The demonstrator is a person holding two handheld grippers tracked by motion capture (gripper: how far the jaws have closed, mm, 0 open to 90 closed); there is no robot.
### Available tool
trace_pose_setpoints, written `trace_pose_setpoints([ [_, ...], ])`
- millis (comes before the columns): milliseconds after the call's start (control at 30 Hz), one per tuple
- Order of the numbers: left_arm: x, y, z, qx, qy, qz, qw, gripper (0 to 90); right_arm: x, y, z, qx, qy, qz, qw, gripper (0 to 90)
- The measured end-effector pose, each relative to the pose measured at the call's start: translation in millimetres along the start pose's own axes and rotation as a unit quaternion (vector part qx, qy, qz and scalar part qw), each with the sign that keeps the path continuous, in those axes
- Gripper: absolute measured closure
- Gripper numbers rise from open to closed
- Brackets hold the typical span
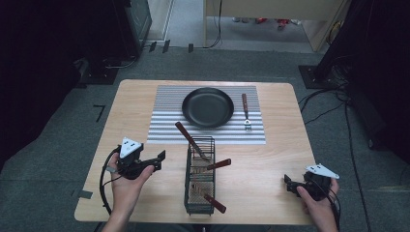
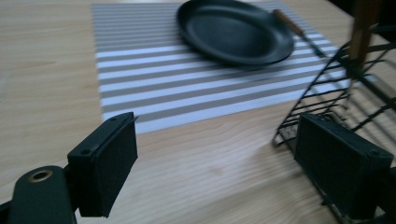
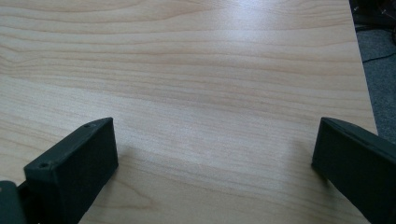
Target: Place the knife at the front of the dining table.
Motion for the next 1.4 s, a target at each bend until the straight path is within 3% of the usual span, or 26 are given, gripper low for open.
trace_pose_setpoints([
  [133,12.0,17.6,-6.6,0.011,-0.004,0.027,0.9996,15.7,0.0,0.2,0.0,-0.001,0.000,0.000,1.0000,0.0],
  [200,13.8,20.4,-7.7,0.012,-0.003,0.031,0.9995,19.5,0.1,0.1,0.0,-0.001,0.001,0.000,1.0000,0.0],
  [267,17.5,28.9,-10.9,0.012,0.005,0.048,0.9988,23.7,0.1,0.1,0.0,-0.001,0.001,0.000,1.0000,0.0],
  [467,21.3,38.7,-15.6,0.012,0.009,0.076,0.9970,33.4,0.1,0.2,0.0,-0.001,0.001,0.000,1.0000,0.0],
  [533,22.1,42.9,-19.6,0.005,0.008,0.098,0.9952,36.7,0.1,0.1,0.0,-0.001,0.001,0.000,1.0000,0.0],
  [767,28.2,54.3,-24.5,0.006,-0.004,0.132,0.9912,47.5,0.1,0.1,0.0,-0.001,0.000,0.000,1.0000,0.0],
  [1133,42.7,64.6,-27.3,0.004,-0.013,0.150,0.9886,61.6,0.1,0.1,0.0,0.000,0.001,0.000,1.0000,0.0],
  [1300,43.0,66.7,-30.6,0.000,-0.002,0.154,0.9881,72.3,0.1,0.1,0.0,0.000,0.001,0.000,1.0000,0.0],
  [1400,40.6,66.9,-31.8,-0.003,0.001,0.165,0.9862,76.6,0.1,0.2,0.0,0.000,0.001,0.000,1.0000,0.0],
])
Point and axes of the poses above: each handheld gripper's, and its own axes: x roughly forward along the jaws, z roughly out of its underside, y roughly to its right, the point moved 8 cm from there along x, roughly forward along the jaws, and after that the axes turned 8 degrees about -x, right-handed, at the moved point
